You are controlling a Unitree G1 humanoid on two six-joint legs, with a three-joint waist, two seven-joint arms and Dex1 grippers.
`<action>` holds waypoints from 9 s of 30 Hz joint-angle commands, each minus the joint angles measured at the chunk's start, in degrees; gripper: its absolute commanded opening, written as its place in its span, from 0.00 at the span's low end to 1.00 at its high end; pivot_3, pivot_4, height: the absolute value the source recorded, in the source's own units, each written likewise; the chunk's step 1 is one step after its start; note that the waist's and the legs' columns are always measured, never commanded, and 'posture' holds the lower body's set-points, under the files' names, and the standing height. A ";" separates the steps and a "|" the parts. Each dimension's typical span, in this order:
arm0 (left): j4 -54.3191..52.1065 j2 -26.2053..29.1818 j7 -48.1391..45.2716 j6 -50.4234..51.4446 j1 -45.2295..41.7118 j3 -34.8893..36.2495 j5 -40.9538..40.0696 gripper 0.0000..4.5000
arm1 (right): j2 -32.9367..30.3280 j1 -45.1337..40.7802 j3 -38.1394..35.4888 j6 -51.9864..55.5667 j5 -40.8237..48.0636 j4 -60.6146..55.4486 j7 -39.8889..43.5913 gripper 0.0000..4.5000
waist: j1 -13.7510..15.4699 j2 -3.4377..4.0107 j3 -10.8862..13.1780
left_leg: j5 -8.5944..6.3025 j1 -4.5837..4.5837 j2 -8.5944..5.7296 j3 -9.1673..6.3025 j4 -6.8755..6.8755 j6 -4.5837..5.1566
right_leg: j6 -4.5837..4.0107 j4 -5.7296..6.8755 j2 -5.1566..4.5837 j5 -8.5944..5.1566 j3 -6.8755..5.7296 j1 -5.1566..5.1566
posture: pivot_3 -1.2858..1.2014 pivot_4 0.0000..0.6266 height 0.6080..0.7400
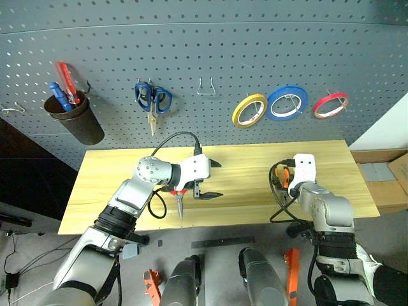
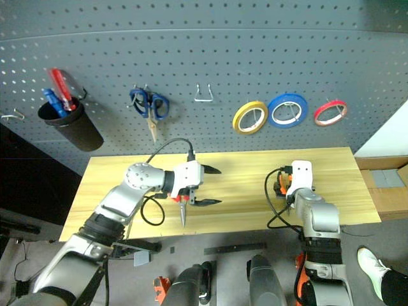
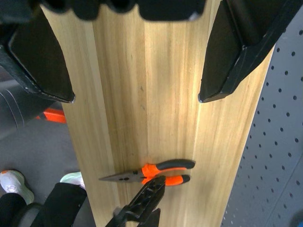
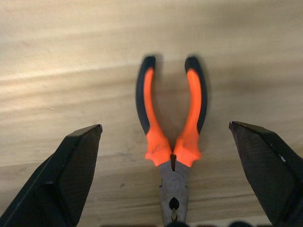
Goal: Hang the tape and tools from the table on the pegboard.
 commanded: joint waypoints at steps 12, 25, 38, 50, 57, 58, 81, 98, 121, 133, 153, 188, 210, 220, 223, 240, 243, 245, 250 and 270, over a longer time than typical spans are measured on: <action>-1.20 2.00 0.99 -0.29 1.62 2.88 0.34 1.00 | -1.87 -13.46 1.18 -14.78 -2.58 31.46 0.31 1.00 | -0.85 0.00 0.00 | 0.00 0.00 0.00 0.02 0.05 0.00 | 0.01 0.13 0.01 0.00 0.02 -0.04 | 0.44 0.38 1.00; -2.43 2.40 4.64 3.92 5.28 9.05 -3.29 1.00 | -2.02 -16.12 5.54 -22.66 -6.03 42.03 0.16 0.63 | -0.86 -0.50 -0.51 | 0.01 0.07 0.00 -0.01 0.10 -0.01 | 0.02 0.16 0.02 0.03 0.01 0.05 | 0.44 0.35 1.00; -15.56 2.81 14.35 19.17 17.30 26.55 -15.68 1.00 | 1.23 -0.03 16.18 -6.47 -4.50 -16.60 4.11 0.63 | -0.82 -0.48 -0.51 | 0.01 -0.12 0.01 -0.05 0.01 -0.05 | 0.03 0.20 -0.01 0.04 0.04 -0.24 | 0.45 0.34 1.00; -22.30 -1.56 24.98 22.68 19.73 37.74 -24.69 1.00 | 12.12 -19.53 21.80 -13.82 -6.07 -25.14 2.03 0.63 | -0.08 -0.54 -0.56 | 0.26 -0.02 0.08 -0.15 0.08 -0.31 | -0.18 0.15 0.08 0.30 -0.03 -0.22 | 0.47 0.32 1.00; -24.28 -1.40 25.93 23.94 18.43 37.88 -28.32 1.00 | 15.35 -36.43 16.10 -28.47 -4.61 -5.32 1.52 0.63 | 1.02 -0.62 -0.64 | 0.30 -0.05 0.29 -0.15 -0.03 -0.39 | -0.44 0.16 0.31 0.47 -0.05 -0.33 | 0.48 0.31 1.00; -24.84 -1.49 26.17 24.20 18.16 37.59 -28.71 1.00 | 15.89 -38.78 15.42 -31.25 -4.51 -1.79 1.41 0.63 | 1.15 -0.61 -0.64 | 0.30 -0.07 0.29 -0.15 -0.04 -0.39 | -0.44 0.16 0.31 0.47 -0.05 -0.36 | 0.48 0.31 1.00; -21.50 -6.45 28.46 20.78 7.22 29.54 -25.45 1.00 | 13.31 -53.85 10.41 -82.52 -9.38 54.81 -0.38 0.63 | 3.03 -0.65 -0.65 | 0.46 -0.42 0.65 0.00 -0.15 -0.67 | -0.70 0.27 0.67 0.63 -0.01 -0.87 | 0.53 0.34 1.00; -16.68 -7.05 29.69 17.07 7.05 27.92 -20.99 1.00 | 11.72 -48.61 10.21 -77.01 -10.90 57.75 -4.34 0.63 | 3.85 -0.64 -0.65 | 0.65 -0.34 1.04 0.00 0.01 -0.93 | -0.96 0.27 1.17 0.79 0.01 -0.75 | 0.51 0.35 1.00; -19.35 -10.96 40.24 31.56 13.43 24.56 -16.87 1.00 | 3.82 -24.89 22.32 -19.59 -6.66 0.20 26.29 0.99 | 3.82 -0.64 -0.65 | 1.09 -0.59 1.25 -0.06 -0.22 -1.06 | -1.14 0.13 1.42 1.27 -0.03 -1.06 | 0.49 0.35 1.00; -13.39 -17.47 56.74 55.63 14.62 21.00 -9.41 1.00 | -1.91 -15.35 26.38 4.30 7.04 -24.71 34.46 0.99 | 3.45 -0.66 -0.66 | 1.02 -0.60 1.27 -0.03 -0.16 -1.12 | -1.10 -0.04 1.44 1.25 -0.13 -0.96 | 0.48 0.34 1.00; 1.07 -26.66 65.00 57.35 8.89 28.95 -7.96 0.66 | -7.16 -15.72 29.18 6.37 9.65 -27.20 32.35 1.00 | 2.91 -0.71 -0.71 | 1.02 -0.59 1.24 0.06 -0.01 -1.13 | -1.07 -0.05 1.42 1.25 -0.14 -0.86 | 0.46 0.35 1.00; -36.59 -9.45 54.23 11.37 26.62 29.11 2.52 0.22 | -18.20 -16.16 19.52 -14.26 10.37 -25.66 37.81 1.00 | 2.46 -0.73 -0.73 | 0.95 -0.80 1.42 0.22 -0.13 -1.04 | -0.97 -0.72 1.49 1.38 -0.14 -0.84 | 0.47 0.34 1.00; -24.23 -9.80 49.13 14.05 19.12 25.97 -0.08 0.88 | -15.80 -17.21 21.28 -12.10 10.62 -25.30 36.72 1.00 | 2.30 -0.73 -0.73 | 0.89 -0.84 1.40 0.21 -0.08 -0.95 | -0.96 -0.71 1.49 1.42 -0.10 -0.87 | 0.46 0.36 1.00; -17.73 -3.14 43.55 32.69 27.06 36.13 -8.81 1.00 | -4.79 -10.12 29.02 7.59 11.62 -32.31 26.38 1.00 | 2.06 -0.70 -0.70 | 0.84 -0.83 1.58 0.09 -0.05 -0.95 | -0.97 -0.63 1.58 1.40 -0.09 -0.98 | 0.47 0.43 1.00; -9.52 0.46 41.53 38.57 22.80 38.28 -10.97 1.00 | -0.62 -11.70 30.07 10.53 11.38 -31.27 24.06 1.00 | 2.24 -0.66 -0.65 | 0.85 -0.82 1.64 0.06 0.02 -0.94 | -0.80 -0.60 1.64 1.30 -0.11 -0.98 | 0.47 0.45 1.00; 28.84 2.50 39.35 35.55 2.79 30.20 -6.34 0.91 | 6.37 -18.59 32.04 12.65 10.28 -23.19 20.43 1.00 | 2.11 -0.76 0.09 | 0.81 -0.83 1.65 0.05 -0.18 -0.99 | -1.04 -0.70 1.59 1.45 -0.13 -1.07 | 0.46 0.54 1.00; 31.74 2.60 41.36 34.45 1.88 31.61 -6.80 0.70 | 5.74 -19.05 32.14 12.05 10.19 -22.71 20.86 1.00 | 2.09 -0.76 0.09 | 0.81 -0.82 1.65 0.04 -0.20 -0.99 | -1.04 -0.72 1.58 1.45 -0.13 -1.07 | 0.46 0.52 1.00; 32.93 2.76 41.74 34.24 1.97 32.16 -7.26 0.54 | 5.43 -19.35 32.03 11.64 10.11 -22.36 21.17 1.00 | 2.09 -0.77 0.08 | 0.80 -0.83 1.65 0.05 -0.20 -1.00 | -1.04 -0.73 1.57 1.45 -0.12 -1.07 | 0.46 0.51 1.00; 31.71 2.01 42.43 33.55 3.81 33.98 -8.16 0.17 | 4.33 -20.11 31.31 9.77 9.84 -21.29 21.96 1.00 | 2.08 -0.79 0.05 | 0.80 -0.82 1.65 0.05 -0.21 -1.01 | -1.06 -0.71 1.56 1.46 -0.12 -1.08 | 0.46 0.45 1.00; -29.24 -3.89 54.57 16.08 16.42 42.06 -9.31 0.17 | -9.86 -18.67 26.60 -10.74 12.83 -27.33 38.08 1.00 | 2.79 -1.24 -0.47 | 0.66 -0.90 1.74 0.12 -0.21 -1.18 | -1.12 -0.82 1.56 1.50 -0.14 -1.08 | 0.49 0.28 1.00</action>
